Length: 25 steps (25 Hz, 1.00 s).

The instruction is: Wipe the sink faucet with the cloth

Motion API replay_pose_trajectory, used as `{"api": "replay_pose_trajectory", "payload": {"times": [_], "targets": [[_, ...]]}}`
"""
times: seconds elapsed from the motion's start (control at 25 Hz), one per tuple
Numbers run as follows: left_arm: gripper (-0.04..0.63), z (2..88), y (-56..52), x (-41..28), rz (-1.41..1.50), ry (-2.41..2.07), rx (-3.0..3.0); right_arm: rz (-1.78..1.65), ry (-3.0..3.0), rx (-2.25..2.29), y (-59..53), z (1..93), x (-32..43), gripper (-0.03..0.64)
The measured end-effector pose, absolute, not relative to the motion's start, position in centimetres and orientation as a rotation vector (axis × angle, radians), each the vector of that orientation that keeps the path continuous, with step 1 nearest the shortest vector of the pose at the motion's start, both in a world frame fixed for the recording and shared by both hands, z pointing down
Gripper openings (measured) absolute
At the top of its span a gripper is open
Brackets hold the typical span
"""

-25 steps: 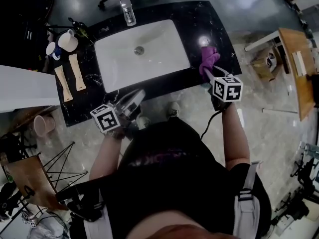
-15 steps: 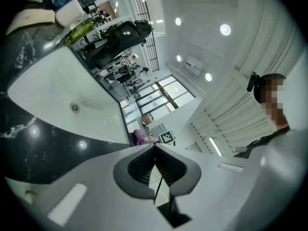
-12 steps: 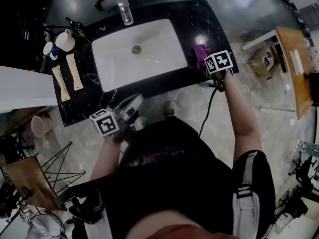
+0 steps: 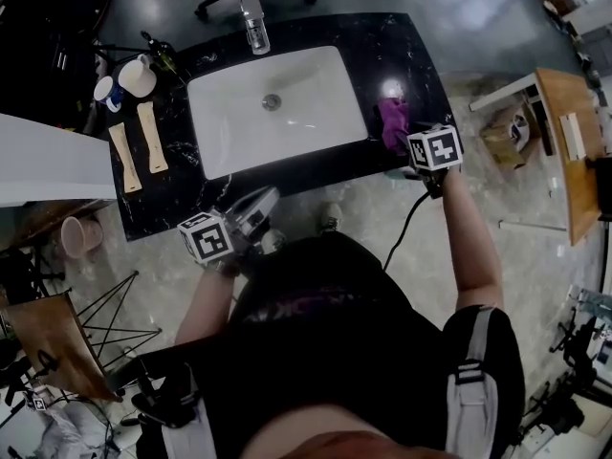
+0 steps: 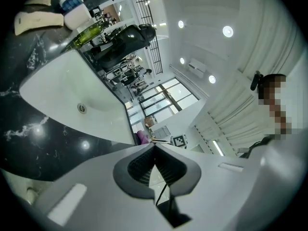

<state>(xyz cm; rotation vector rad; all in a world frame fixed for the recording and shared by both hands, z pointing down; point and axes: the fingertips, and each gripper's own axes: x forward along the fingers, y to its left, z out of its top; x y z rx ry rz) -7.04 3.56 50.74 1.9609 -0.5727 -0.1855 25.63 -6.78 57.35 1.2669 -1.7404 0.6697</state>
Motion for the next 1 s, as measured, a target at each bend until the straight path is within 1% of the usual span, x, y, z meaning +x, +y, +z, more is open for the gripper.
{"api": "replay_pose_trajectory", "payload": {"times": [0.04, 0.08, 0.12, 0.16, 0.24, 0.36, 0.44, 0.52, 0.72, 0.84, 1.0], "targets": [[0.000, 50.8, 3.4, -7.1, -0.187, -0.574, 1.959, 0.570, -1.767, 1.318, -7.0, 55.4, 25.7, 0.200], [0.000, 50.9, 3.3, -7.0, -0.190, -0.576, 1.954, 0.473, -1.812, 1.373, -7.3, 53.3, 25.6, 0.172], [0.000, 50.9, 3.2, -6.8, -0.191, -0.577, 1.948, 0.401, -1.882, 1.424, -7.4, 51.1, 25.2, 0.065], [0.000, 50.9, 3.2, -6.4, -0.190, -0.577, 1.943, 0.375, -1.978, 1.466, -7.3, 49.1, 24.7, 0.012], [0.000, 50.8, 3.3, -5.6, -0.184, -0.578, 1.942, 0.479, -2.213, 1.532, -6.6, 46.2, 22.8, 0.012], [0.000, 50.4, 3.0, -5.6, -0.181, -0.579, 1.960, 0.902, -2.535, 1.540, -5.6, 44.1, 17.8, 0.012], [0.000, 50.2, 2.6, -5.8, -0.182, -0.580, 1.971, 1.226, -2.673, 1.409, -4.5, 44.0, 13.1, 0.012], [0.000, 50.1, 2.3, -5.9, -0.185, -0.579, 1.980, 1.418, -2.711, 1.242, -2.9, 45.2, 8.7, 0.012], [0.000, 50.1, 3.2, -5.3, -0.203, -0.569, 1.962, 1.491, -2.635, 0.921, 2.0, 49.5, 2.0, 0.012], [0.000, 50.0, 3.3, -5.3, -0.214, -0.567, 1.952, 1.505, -2.624, 0.801, 3.1, 49.8, 0.5, 0.012], [0.000, 49.9, 3.4, -4.8, -0.208, -0.547, 1.970, 1.427, -2.640, 0.742, 3.4, 49.6, -0.2, 0.012]]}}
